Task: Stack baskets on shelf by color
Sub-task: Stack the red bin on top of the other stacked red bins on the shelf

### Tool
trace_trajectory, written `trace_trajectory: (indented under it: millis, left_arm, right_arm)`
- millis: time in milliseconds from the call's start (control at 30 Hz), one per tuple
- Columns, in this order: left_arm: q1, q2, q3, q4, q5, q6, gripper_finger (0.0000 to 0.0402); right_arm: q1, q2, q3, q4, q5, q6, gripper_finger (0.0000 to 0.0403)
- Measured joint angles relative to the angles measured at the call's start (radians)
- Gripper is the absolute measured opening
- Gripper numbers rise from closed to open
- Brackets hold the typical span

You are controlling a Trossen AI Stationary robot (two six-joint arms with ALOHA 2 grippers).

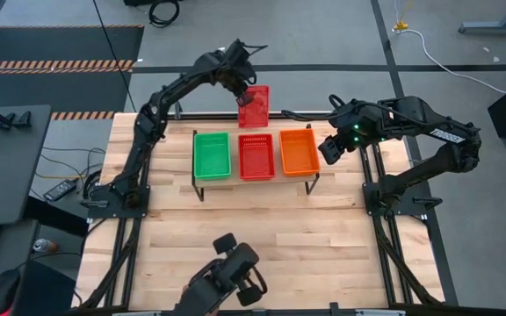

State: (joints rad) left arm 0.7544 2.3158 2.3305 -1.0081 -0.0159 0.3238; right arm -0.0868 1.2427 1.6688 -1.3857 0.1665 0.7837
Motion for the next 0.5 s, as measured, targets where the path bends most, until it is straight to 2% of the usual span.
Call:
trace_trajectory:
  millis: [400, 500]
  left_arm:
    - [-0.003, -0.155, 0.026, -0.073, -0.013, -0.145, 0.0029]
    - [-0.013, -0.203, 0.025, -0.089, 0.014, -0.158, 0.0028]
  right_arm:
    - [0.0, 0.0, 0.0, -0.001, 0.052, -0.093, 0.0171]
    - [0.0, 0.0, 0.0, -0.003, 0.053, -0.117, 0.0171]
